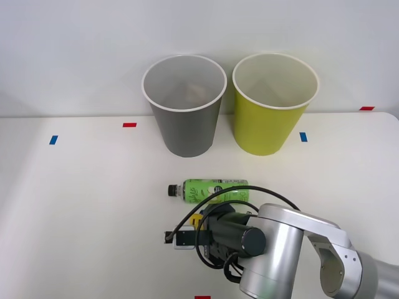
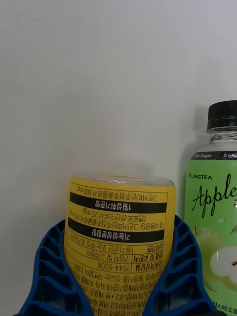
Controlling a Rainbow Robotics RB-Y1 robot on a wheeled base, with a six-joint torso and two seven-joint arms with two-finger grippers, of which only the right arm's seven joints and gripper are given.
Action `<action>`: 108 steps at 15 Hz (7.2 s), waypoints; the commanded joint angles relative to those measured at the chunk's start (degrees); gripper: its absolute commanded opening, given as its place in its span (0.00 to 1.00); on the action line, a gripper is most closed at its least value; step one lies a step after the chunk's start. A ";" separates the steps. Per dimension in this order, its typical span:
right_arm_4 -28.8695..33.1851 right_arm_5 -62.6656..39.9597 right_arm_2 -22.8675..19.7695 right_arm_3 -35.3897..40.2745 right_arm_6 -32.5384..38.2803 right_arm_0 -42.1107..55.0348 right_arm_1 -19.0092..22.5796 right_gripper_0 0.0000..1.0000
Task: Put cans in the gray bin, plastic bottles in the light green bin
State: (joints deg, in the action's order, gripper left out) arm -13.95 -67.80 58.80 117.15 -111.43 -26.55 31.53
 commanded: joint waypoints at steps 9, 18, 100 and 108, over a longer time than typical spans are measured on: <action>-0.38 13.48 -17.58 10.12 1.75 14.16 -4.90 0.00; -11.45 17.96 -32.87 15.30 4.03 17.32 -12.37 0.00; -8.12 55.05 -52.12 17.94 -0.98 72.08 -14.65 0.83; 7.62 79.40 -46.15 1.85 11.06 65.31 -9.82 0.83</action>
State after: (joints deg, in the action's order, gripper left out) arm -8.56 4.86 10.47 123.36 -104.90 40.08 18.66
